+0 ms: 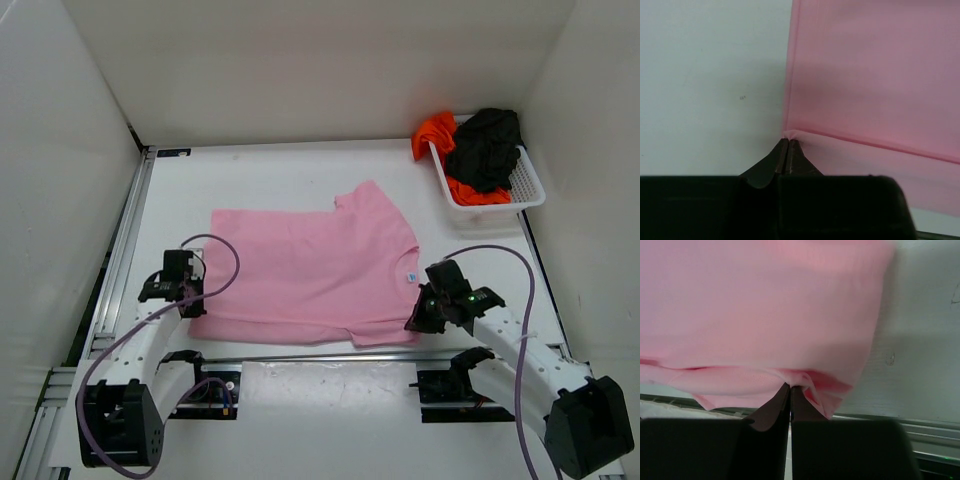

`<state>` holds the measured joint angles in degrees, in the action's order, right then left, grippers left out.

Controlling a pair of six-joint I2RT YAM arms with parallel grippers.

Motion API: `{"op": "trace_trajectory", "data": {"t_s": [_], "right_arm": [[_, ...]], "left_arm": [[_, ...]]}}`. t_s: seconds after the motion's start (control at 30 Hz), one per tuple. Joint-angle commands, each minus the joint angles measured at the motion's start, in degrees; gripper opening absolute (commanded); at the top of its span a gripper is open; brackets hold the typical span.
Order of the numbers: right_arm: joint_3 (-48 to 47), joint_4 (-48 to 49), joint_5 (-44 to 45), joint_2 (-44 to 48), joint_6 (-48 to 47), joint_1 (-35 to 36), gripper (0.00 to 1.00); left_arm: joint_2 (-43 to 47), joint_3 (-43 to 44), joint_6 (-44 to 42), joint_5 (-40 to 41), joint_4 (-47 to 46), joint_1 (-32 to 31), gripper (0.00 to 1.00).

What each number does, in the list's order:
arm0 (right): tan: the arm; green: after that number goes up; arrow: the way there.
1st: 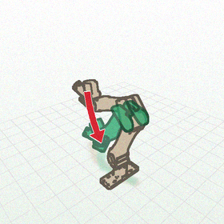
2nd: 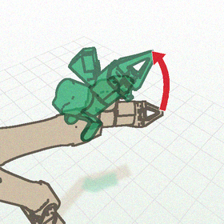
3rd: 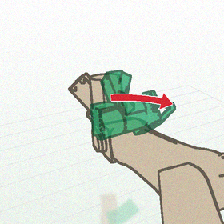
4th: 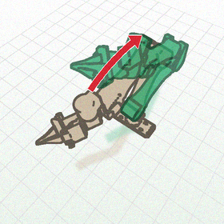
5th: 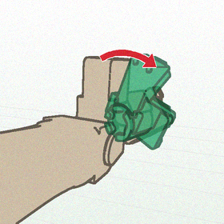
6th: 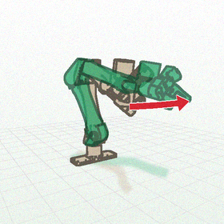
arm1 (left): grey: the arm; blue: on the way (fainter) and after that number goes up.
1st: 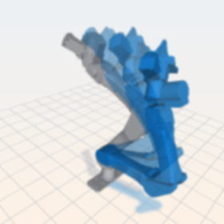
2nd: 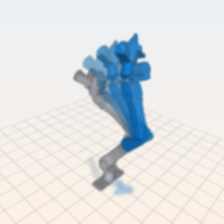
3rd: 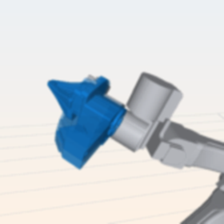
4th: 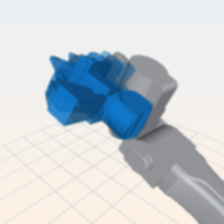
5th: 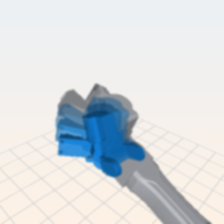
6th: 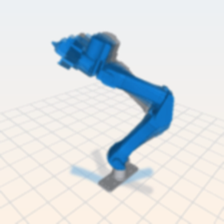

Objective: Fold and stack the t-shirts
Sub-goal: Fold the flattened tshirt in 1/3 of the way

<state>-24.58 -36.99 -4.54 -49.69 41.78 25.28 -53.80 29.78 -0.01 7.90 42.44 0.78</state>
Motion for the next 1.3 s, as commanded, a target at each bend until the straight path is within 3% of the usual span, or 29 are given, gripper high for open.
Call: {"op": "trace_trajectory", "data": {"t_s": [0.0,0.17,0.5,1.27], "right_arm": [[-1.35,1.92,2.34,0.91,1.55,1.44,0.0],[-5.04,1.92,3.74,-1.1,0.94,1.44,0.0],[-16.36,4.55,9.45,-15.6,-6.97,0.91,0.0],[-34.39,6.23,9.46,-42.5,-18.58,-3.04,0.0]], "left_arm": [[2.03,-3.49,0.01,2.46,-1.65,0.89,0.1],[3.35,-4.73,0.01,2.47,-1.65,2.3,0.1],[-0.69,1.6,0.01,0.27,-3.58,4.5,0.1],[-10.01,2.92,0.01,-1.31,-9.56,5.82,0.1]]}}
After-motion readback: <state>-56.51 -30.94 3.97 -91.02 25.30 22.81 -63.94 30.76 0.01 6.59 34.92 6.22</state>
